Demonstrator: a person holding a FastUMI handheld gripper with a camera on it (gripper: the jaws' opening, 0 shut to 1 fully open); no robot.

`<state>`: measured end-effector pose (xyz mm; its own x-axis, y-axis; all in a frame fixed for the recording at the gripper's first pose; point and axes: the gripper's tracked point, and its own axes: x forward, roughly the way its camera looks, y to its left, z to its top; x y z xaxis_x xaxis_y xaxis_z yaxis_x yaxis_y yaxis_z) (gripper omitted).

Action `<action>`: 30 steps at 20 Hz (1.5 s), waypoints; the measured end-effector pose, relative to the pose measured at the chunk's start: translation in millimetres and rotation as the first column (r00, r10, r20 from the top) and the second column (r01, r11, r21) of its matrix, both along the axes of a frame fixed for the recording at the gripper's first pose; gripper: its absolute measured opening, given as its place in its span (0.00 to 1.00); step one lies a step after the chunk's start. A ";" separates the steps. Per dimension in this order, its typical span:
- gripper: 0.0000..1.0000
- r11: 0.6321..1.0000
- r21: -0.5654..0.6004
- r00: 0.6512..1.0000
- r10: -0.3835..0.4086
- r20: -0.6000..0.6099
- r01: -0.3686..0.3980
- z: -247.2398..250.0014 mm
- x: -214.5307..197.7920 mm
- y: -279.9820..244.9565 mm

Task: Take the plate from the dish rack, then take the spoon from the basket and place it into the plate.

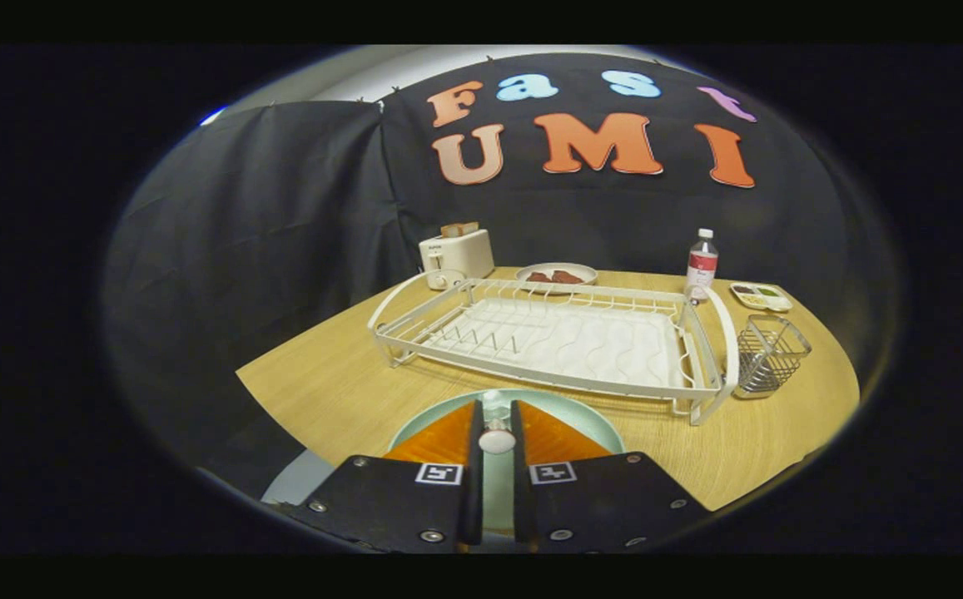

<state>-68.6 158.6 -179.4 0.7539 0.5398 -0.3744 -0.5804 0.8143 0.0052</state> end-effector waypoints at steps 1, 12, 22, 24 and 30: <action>0.16 1.000 -0.007 1.000 -0.008 0.000 0.008 2.1 -0.6 -3.1; 0.98 0.982 0.062 0.979 -0.185 0.081 0.180 73.9 54.0 -52.1; 0.98 0.921 0.130 0.897 -0.389 0.212 0.369 164.8 102.1 -131.3; 0.98 0.904 0.152 0.876 -0.426 0.227 0.400 179.8 105.7 -147.7; 0.98 0.864 0.172 0.822 -0.504 0.265 0.474 206.2 112.3 -182.7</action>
<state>43.7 -24.2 26.9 0.9938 0.0921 -0.0630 -0.0928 0.9956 -0.0088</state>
